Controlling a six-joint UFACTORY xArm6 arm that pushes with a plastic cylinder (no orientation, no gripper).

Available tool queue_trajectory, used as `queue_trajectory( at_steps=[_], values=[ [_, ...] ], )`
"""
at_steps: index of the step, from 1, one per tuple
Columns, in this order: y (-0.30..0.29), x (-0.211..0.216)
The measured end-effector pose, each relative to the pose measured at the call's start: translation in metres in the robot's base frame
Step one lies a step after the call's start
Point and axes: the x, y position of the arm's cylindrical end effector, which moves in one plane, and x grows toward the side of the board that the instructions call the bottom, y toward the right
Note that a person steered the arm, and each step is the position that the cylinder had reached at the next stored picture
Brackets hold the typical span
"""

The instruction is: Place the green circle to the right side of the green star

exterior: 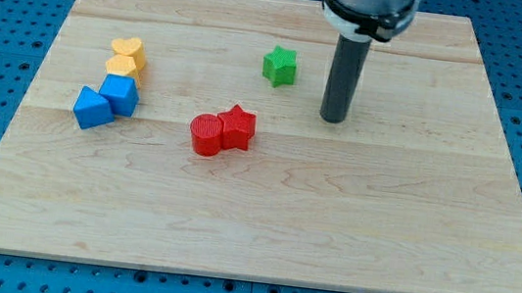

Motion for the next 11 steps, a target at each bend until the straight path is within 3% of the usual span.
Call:
queue_trajectory(
  at_steps=[1, 3, 4, 6, 7, 8, 9, 11],
  values=[
    [-0.025, -0.013],
    [0.052, 0.026],
    [0.063, 0.012],
    [-0.006, -0.025],
    [-0.008, -0.026],
    [0.025, -0.026],
    [0.016, -0.023],
    [-0.104, -0.016]
  ],
)
